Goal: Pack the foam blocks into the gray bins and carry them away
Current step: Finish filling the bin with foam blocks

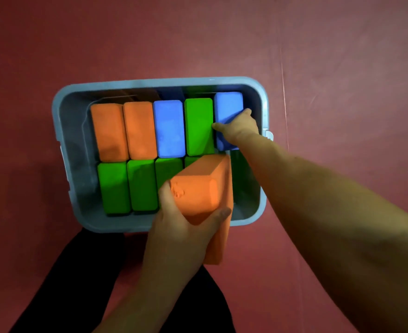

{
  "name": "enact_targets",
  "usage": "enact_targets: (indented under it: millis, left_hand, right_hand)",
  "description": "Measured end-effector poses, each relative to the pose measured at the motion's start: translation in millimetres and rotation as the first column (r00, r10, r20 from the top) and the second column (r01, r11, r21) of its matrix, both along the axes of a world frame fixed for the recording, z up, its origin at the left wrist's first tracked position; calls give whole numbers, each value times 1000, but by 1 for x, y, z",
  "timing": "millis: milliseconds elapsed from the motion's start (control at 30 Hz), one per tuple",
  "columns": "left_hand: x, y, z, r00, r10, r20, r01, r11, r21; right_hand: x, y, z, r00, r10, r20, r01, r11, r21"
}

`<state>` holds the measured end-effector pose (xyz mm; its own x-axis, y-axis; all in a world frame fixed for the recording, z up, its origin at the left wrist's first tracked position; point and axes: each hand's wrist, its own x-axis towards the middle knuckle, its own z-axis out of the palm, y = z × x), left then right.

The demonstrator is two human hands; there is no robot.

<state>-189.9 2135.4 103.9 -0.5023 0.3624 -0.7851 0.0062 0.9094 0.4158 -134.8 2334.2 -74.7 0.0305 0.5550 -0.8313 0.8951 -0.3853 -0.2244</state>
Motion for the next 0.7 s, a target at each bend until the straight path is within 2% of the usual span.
enact_targets:
  millis: [300,567,633,700]
  left_hand:
    - [23,4,-1,997,-50,57,50,999,7]
    - [40,19,-45,994,-109,-21,108,994,-21]
    - [47,25,-60,988,-145,-49,143,989,-35]
    - [52,28,-78,986,-161,-46,159,986,-40]
  right_hand:
    - [5,5,-10,993,-59,-98,49,993,-106]
    - [29,-4,42,977,-49,-207,28,994,-103]
    - [44,-9,57,965,-136,-223,98,980,-172]
    - [60,-15,75,954,-239,-182,176,936,-303]
